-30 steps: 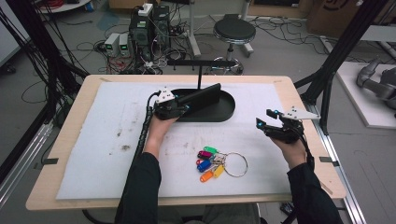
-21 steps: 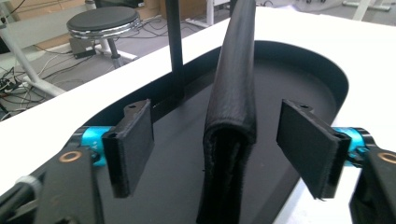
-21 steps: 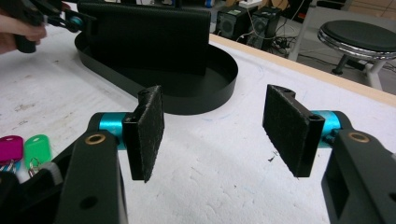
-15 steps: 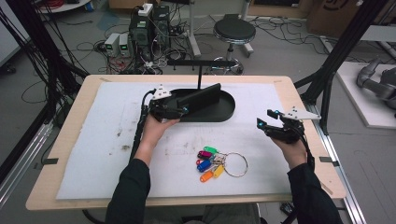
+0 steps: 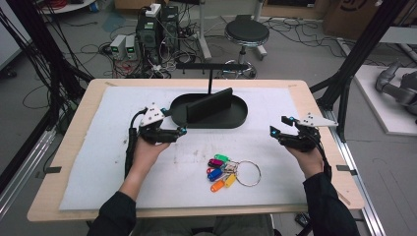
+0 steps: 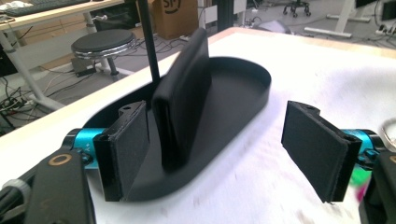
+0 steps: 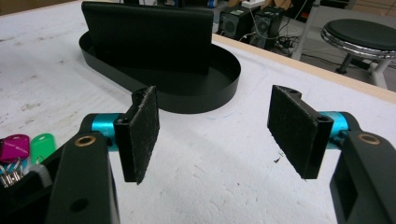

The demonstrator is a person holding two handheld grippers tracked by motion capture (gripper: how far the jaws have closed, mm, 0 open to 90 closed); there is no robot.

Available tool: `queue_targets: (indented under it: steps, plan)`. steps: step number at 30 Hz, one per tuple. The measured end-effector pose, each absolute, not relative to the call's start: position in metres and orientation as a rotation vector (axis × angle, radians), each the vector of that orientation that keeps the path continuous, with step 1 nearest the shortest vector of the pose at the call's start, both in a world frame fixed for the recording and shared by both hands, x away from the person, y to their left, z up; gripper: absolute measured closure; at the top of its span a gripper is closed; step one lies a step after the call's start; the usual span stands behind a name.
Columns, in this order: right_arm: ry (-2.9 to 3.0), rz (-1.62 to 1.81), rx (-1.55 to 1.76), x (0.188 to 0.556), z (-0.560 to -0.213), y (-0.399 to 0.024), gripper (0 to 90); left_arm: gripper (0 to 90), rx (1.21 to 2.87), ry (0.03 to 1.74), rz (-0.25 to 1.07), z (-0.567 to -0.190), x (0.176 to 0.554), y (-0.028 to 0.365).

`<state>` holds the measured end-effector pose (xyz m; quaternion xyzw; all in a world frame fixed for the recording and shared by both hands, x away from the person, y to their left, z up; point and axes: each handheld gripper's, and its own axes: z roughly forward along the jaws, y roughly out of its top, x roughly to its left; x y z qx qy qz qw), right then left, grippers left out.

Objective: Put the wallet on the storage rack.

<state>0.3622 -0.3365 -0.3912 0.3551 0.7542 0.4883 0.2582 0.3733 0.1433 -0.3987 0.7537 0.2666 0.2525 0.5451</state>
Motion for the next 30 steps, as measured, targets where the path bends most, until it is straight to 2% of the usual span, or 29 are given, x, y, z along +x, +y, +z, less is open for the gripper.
queue_targets:
  steps: [9, 17, 30]
  plan:
    - [2.051, 1.317, 0.959, 0.361, -0.392, -0.335, 32.9, 23.7, 1.802, 0.726, 0.573, -0.412, 0.335, 0.173]
    - [2.039, 1.329, 0.982, 0.356, -0.390, -0.337, 32.8, 23.7, 1.784, 0.783, 0.629, -0.423, 0.308, 0.198]
    - [2.015, 1.352, 0.996, 0.334, -0.387, -0.344, 33.7, 23.8, 1.702, 0.864, 0.670, -0.428, 0.311, 0.215]
